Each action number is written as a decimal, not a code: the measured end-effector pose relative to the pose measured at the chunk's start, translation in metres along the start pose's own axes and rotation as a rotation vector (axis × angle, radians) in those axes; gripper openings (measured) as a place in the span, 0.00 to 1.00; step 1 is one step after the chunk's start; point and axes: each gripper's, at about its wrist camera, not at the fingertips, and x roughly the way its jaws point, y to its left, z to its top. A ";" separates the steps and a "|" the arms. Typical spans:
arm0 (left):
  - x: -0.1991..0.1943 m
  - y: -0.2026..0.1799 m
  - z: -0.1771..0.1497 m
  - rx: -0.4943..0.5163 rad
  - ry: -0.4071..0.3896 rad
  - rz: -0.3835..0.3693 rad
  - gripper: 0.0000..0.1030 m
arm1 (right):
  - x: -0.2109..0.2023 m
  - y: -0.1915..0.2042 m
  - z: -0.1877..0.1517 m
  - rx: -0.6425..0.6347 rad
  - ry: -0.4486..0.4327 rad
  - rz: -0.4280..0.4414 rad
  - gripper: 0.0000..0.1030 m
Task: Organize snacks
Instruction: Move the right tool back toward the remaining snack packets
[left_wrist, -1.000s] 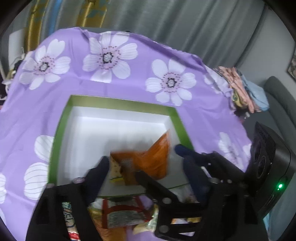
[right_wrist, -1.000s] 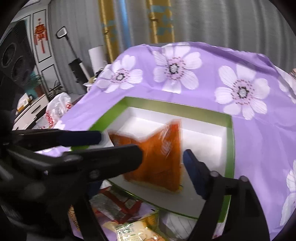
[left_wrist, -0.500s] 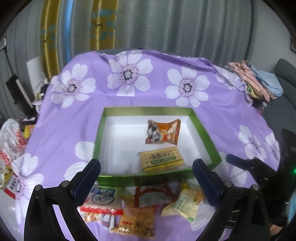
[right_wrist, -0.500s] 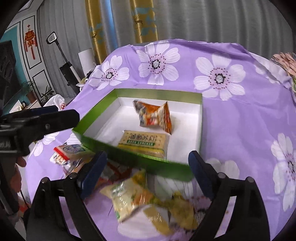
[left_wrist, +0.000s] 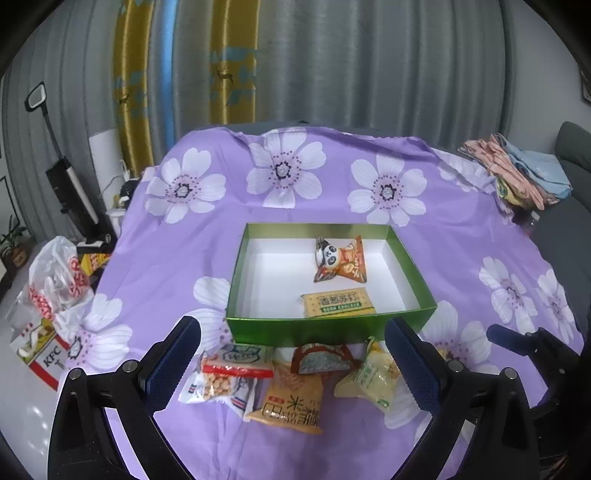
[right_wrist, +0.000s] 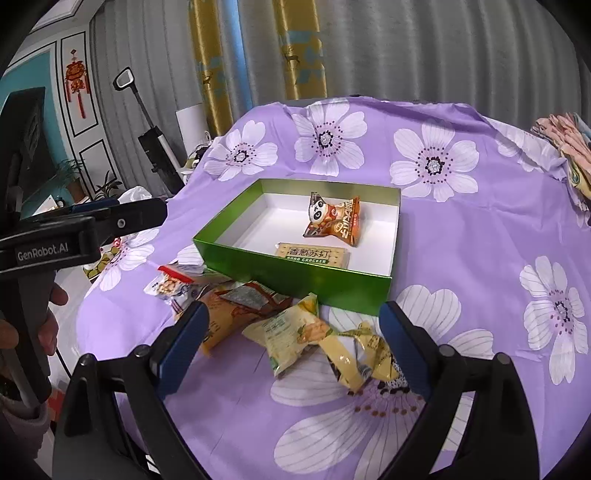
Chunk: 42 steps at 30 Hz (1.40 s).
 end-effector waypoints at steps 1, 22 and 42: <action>-0.002 -0.001 -0.001 0.001 -0.001 0.002 0.97 | -0.002 0.001 0.000 -0.004 -0.002 -0.001 0.92; -0.019 -0.033 -0.018 0.059 0.016 -0.006 0.97 | -0.023 -0.004 -0.018 0.015 0.001 -0.031 0.92; 0.023 -0.059 -0.038 0.093 0.173 -0.064 0.97 | 0.006 -0.042 -0.046 0.092 0.109 -0.041 0.92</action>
